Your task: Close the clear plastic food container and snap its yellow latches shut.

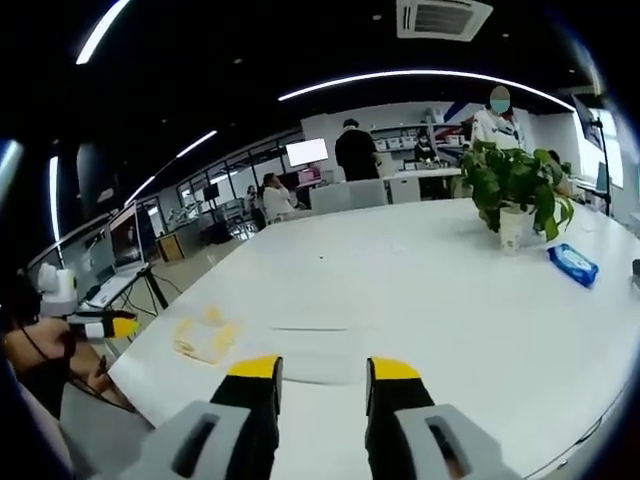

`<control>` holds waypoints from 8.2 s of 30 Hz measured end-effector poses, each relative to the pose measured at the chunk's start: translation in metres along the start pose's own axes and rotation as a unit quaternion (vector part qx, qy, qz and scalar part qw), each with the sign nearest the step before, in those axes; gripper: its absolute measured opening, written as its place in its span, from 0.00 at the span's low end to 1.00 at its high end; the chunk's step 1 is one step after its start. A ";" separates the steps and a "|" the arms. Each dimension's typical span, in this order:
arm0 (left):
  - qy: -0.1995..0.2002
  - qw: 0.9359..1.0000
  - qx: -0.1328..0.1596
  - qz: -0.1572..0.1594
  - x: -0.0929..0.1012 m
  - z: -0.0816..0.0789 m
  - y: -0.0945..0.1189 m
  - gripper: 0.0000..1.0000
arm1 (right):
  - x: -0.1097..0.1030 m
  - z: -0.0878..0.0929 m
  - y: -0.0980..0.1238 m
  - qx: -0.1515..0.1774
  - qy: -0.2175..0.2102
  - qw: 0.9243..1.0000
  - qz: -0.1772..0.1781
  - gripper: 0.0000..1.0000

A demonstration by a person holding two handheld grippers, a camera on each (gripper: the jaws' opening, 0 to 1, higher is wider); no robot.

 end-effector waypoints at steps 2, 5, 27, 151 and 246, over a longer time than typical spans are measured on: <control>0.001 1.000 0.004 0.002 0.002 -0.003 -0.002 0.36 | 0.000 -0.001 -0.001 0.001 0.002 1.000 0.000 0.30; 0.004 1.000 0.013 0.009 0.006 -0.007 -0.008 0.36 | 0.000 -0.001 -0.003 -0.001 0.002 1.000 0.000 0.30; 0.015 1.000 0.011 0.021 0.008 -0.025 -0.050 0.69 | 0.007 -0.017 -0.033 -0.015 0.002 1.000 0.001 0.39; 0.037 0.997 -0.057 -0.034 -0.122 0.028 -0.075 0.68 | -0.154 0.008 -0.182 -0.116 0.059 0.980 -0.153 0.48; -0.005 0.993 -0.111 -0.030 -0.100 0.065 -0.131 0.03 | -0.172 0.092 -0.239 -0.160 0.163 0.971 -0.077 0.05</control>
Point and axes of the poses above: the point that each gripper's makers call its tool centre point, and the gripper's own axes: y roughly backward along the fingers, x roughly to its right, z roughly out of its underside, the point moved 5 cm from there along y, roughly backward along the fingers, and after that the axes turned 7 degrees about -y, right-handed, at the moved point
